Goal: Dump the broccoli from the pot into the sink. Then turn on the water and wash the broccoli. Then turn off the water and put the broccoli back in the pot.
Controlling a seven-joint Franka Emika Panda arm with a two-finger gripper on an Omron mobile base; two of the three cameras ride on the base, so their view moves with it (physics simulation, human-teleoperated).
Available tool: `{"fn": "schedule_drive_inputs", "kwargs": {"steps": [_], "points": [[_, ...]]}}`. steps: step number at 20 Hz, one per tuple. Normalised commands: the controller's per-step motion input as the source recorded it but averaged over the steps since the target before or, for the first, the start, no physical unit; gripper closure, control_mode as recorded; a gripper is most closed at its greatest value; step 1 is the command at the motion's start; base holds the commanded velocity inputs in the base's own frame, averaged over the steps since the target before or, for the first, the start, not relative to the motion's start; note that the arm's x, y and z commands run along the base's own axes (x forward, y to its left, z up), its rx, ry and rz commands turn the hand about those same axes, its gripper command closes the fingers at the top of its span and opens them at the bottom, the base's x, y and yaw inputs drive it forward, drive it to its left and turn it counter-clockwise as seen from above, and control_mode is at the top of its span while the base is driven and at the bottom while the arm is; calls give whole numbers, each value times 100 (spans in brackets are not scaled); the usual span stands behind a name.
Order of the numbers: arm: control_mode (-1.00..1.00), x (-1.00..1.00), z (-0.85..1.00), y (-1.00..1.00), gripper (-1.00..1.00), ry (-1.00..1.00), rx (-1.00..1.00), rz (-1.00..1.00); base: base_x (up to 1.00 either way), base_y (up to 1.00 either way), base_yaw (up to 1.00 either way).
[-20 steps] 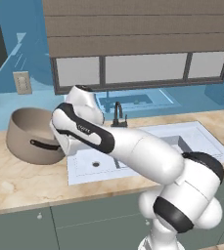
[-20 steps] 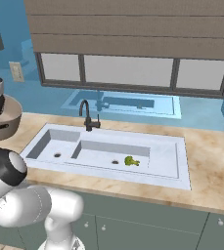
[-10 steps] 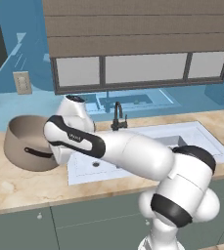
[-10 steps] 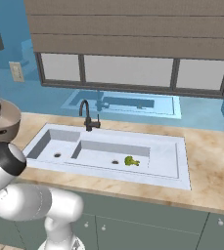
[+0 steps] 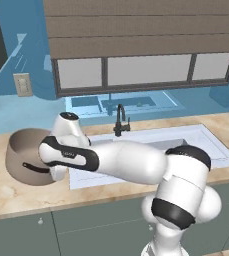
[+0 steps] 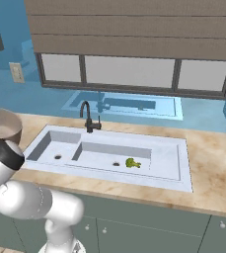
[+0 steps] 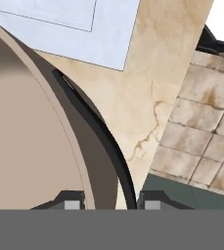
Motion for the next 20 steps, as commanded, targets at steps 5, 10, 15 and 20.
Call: {"fn": "schedule_drive_inputs", "kwargs": {"steps": [5, 10, 15, 20], "points": [[-100, 16, -29, 20, 100, 1, 0, -2, 0, 0, 0], [-100, 22, -28, 19, 100, 2, 0, -2, 0, 0, 0], [-100, 20, -30, 16, 100, 2, 0, -3, 0, 0, 0], [-100, 6, -19, 14, 100, 1, 0, -4, 0, 0, 0]]}}
